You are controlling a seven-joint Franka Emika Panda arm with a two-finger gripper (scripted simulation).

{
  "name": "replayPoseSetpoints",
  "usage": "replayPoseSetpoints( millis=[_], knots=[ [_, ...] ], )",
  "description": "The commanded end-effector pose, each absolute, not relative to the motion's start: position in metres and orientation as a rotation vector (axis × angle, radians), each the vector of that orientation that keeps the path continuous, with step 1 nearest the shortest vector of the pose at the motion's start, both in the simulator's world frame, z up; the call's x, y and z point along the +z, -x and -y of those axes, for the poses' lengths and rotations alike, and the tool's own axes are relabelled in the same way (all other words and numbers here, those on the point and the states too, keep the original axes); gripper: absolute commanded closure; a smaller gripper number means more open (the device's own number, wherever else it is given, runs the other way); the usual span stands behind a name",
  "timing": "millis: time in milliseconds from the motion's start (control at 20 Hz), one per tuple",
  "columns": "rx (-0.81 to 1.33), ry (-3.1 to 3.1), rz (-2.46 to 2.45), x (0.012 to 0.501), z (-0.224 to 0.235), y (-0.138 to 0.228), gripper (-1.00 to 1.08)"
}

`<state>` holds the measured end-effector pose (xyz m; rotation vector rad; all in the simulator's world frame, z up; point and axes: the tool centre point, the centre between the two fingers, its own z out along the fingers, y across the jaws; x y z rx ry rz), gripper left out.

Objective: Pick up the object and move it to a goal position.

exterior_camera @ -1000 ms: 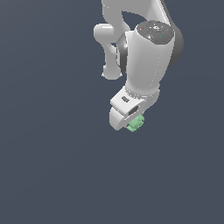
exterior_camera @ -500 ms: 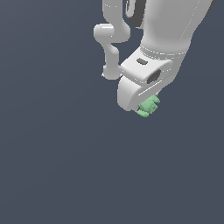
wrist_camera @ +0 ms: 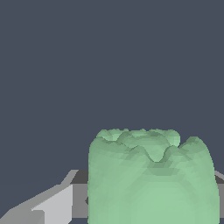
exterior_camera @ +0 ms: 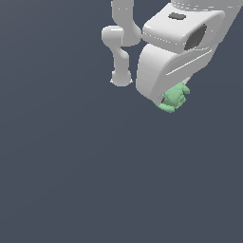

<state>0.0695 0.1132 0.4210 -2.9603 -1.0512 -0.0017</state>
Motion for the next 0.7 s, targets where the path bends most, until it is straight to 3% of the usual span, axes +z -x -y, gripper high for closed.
replayPoseSetpoints(
  millis=[0,650],
  knots=[
    [0.000,2.960,1.051,0.431,-0.115,-0.071,1.08],
    [0.000,2.960,1.051,0.449,-0.119,-0.074,1.08]
  ],
)
